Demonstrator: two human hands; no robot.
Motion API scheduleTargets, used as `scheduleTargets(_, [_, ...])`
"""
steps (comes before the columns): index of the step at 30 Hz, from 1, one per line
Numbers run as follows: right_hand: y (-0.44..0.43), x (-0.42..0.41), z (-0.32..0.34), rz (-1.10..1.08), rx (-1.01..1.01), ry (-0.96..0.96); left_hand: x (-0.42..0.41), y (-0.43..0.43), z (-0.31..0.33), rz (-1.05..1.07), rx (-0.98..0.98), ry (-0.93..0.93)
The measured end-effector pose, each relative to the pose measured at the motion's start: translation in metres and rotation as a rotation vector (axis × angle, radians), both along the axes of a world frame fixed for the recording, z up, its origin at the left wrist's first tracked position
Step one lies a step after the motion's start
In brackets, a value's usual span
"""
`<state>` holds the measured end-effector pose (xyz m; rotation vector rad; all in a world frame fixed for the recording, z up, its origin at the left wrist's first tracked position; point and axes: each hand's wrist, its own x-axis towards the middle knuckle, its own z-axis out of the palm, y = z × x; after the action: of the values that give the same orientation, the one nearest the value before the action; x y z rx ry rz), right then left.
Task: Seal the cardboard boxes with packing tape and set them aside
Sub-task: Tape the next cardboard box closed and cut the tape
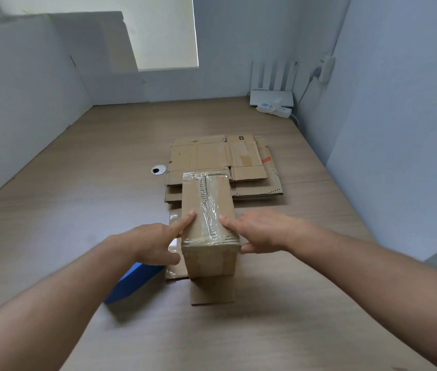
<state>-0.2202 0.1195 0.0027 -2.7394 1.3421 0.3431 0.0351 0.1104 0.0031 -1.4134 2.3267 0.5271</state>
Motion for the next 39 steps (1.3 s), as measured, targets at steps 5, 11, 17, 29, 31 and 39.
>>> scheduleTargets(5, [0.004, 0.003, -0.008, 0.085, -0.206, -0.088, -0.001, 0.004, -0.006, 0.007, -0.150, 0.062])
scheduleTargets(11, [0.006, 0.001, -0.042, 0.123, -0.513, -0.306, -0.007, 0.007, -0.015, 0.055, -0.283, 0.062])
scheduleTargets(17, [0.010, 0.010, -0.058, -0.006, -0.533, -0.370, -0.021, 0.008, -0.024, 0.121, -0.356, 0.031])
scheduleTargets(29, [0.022, 0.017, -0.025, -0.806, 0.037, -0.806, -0.023, 0.027, -0.019, 0.485, 0.053, 0.878])
scheduleTargets(31, [0.010, 0.024, -0.025, -0.942, 0.259, -1.034, -0.034, 0.029, -0.015, 0.618, 0.085, 0.979])
scheduleTargets(39, [0.003, 0.003, -0.009, -1.111, 0.500, -0.909, -0.049, 0.024, 0.005, 0.864, 0.228, 0.892])
